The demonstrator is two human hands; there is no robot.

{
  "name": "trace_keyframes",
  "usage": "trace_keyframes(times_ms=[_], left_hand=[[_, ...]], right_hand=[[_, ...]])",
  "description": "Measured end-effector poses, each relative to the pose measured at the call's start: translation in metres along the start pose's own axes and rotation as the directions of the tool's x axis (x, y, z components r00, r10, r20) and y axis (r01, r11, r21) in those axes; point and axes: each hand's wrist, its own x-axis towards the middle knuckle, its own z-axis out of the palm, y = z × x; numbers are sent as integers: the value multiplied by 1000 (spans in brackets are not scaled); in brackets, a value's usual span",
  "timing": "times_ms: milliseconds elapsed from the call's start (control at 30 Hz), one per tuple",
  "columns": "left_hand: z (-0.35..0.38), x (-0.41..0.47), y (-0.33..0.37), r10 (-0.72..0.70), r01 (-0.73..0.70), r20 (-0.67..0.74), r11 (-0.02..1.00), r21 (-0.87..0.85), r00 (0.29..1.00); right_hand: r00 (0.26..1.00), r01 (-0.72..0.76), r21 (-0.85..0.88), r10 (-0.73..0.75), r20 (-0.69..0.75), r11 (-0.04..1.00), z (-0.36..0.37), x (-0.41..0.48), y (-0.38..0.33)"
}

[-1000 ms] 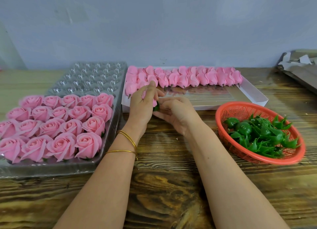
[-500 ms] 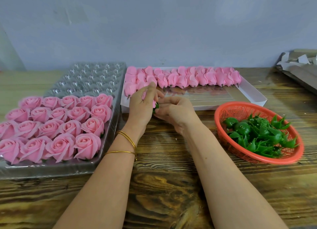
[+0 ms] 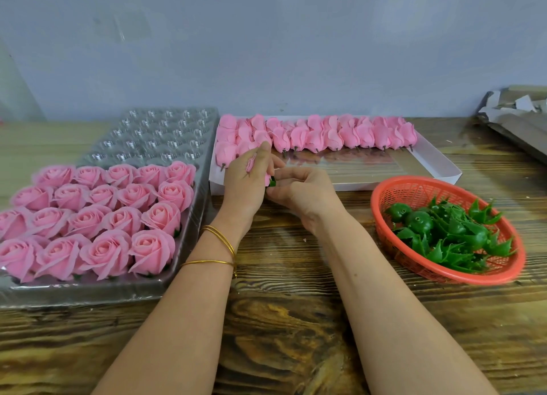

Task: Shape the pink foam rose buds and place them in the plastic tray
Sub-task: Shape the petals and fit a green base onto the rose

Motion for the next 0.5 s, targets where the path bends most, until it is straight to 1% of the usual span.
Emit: trace_keyframes(times_ms=[167,333,500], left_hand=[[0,0,0,11,-11,-13,1000,-11,1000],[0,0,1,4,-4,3,1000,-8,1000],[0,0,1,-5,5,-21,1000,-12,1000]], right_hand=[[999,39,-45,-39,1,998,-2,1,2],[993,114,-129,-118,-27,985,-2,3,3],[999,48,-25,-49,-11,999,-2,3,1]])
